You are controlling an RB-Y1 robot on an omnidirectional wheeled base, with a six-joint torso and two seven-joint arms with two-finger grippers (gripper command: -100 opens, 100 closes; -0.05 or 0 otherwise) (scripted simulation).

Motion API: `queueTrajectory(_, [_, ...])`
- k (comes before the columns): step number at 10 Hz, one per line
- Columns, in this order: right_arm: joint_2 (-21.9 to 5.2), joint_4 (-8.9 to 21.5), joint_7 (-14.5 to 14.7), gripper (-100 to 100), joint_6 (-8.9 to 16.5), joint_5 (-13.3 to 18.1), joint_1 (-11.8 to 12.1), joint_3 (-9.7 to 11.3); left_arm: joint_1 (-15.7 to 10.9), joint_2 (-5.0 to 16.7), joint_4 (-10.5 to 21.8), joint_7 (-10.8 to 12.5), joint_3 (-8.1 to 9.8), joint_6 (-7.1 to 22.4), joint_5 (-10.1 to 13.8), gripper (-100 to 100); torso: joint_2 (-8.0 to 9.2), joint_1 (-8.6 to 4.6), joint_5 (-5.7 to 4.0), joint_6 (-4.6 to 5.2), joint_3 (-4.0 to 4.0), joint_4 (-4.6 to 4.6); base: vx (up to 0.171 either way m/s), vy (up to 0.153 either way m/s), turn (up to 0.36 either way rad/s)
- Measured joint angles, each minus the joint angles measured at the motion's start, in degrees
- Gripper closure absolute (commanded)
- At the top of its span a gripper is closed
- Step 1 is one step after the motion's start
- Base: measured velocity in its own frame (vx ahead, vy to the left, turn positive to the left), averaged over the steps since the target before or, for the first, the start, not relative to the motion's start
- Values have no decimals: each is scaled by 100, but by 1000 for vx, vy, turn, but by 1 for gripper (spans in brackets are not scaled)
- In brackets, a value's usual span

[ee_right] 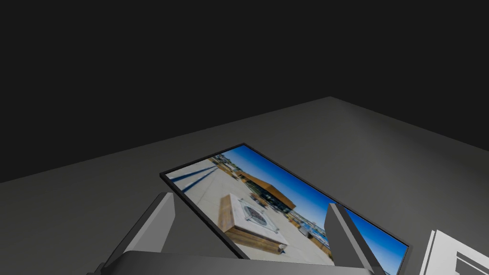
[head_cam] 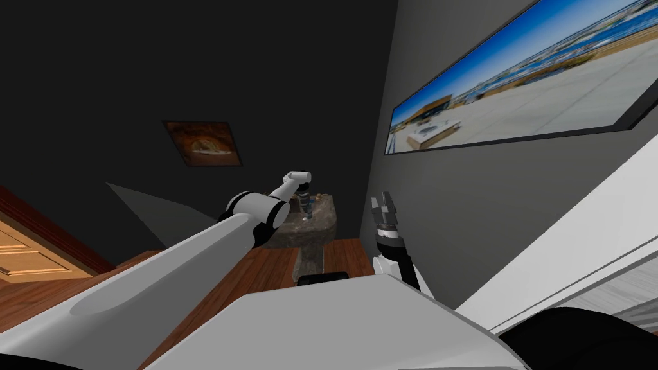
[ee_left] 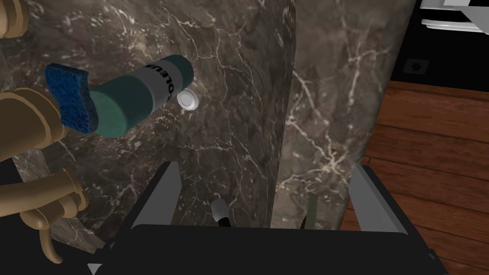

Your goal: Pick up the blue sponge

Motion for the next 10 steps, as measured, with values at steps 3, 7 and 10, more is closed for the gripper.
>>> queueTrajectory(3, [0,0,0,0,0,0,-1,0,43,-2,-22,5,-5,44,-1,-100,23,13,3,-2,14,6,-1,3,-9])
queueTrajectory(7, [0,0,0,0,0,0,-1,0,73,2,-78,11,-7,72,-3,-100,24,15,4,-5,15,6,0,0,0])
queueTrajectory(10, [0,0,0,0,0,0,-1,0,74,2,-78,11,-7,73,-4,-100,25,20,5,-4,15,6,4,-20,58])
